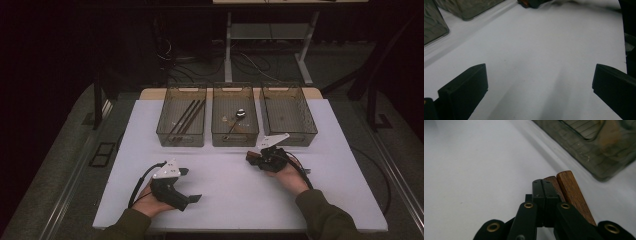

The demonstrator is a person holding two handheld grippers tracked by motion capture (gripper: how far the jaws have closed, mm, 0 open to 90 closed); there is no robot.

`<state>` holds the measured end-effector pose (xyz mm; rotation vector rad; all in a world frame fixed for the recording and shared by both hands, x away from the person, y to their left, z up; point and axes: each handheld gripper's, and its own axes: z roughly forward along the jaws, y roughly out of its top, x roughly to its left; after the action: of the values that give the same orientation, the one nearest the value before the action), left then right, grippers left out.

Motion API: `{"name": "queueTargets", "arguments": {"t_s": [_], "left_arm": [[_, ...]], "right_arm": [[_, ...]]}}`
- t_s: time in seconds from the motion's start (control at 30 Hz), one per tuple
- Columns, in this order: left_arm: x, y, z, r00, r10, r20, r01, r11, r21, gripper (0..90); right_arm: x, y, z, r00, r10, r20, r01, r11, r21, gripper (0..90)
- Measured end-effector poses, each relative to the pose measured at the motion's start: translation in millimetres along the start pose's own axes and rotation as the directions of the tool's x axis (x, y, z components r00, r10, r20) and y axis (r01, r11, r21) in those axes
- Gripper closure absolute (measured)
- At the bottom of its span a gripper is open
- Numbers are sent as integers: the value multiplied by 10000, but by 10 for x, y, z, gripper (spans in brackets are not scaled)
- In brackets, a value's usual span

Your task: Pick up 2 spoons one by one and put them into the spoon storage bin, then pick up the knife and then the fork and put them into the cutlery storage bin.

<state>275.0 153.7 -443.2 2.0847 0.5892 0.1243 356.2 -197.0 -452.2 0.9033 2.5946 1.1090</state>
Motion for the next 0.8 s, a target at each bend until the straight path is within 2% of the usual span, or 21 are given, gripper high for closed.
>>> {"name": "queueTargets", "arguments": {"t_s": [0.23,0.37,0.43,0.5,0.63,0.8], "left_arm": [[-1,-1,1,10000,-3,-2,3,10000,16,0],[-13,-1,-9,10000,-5,-7,5,10000,-6,0],[-11,-4,-11,10000,-15,-17,15,10000,1,0],[-11,-4,-16,10000,-8,-7,8,10000,1,0],[-9,-5,-22,10000,13,2,-13,10000,-21,0],[-8,-6,-20,10000,0,-24,0,10000,-2,0]], "right_arm": [[-96,13,22,9994,320,146,-318,9994,-135,900],[-130,11,-22,9986,534,-2,-534,9984,-205,900],[-149,14,-77,9966,800,-192,-806,9962,-337,900],[-168,17,-138,9945,946,-441,-965,9944,-434,829],[-190,11,-262,9917,1145,-588,-1179,9913,-592,720],[-247,-38,-452,9913,1144,-654,-1180,9916,-533,606]]}}
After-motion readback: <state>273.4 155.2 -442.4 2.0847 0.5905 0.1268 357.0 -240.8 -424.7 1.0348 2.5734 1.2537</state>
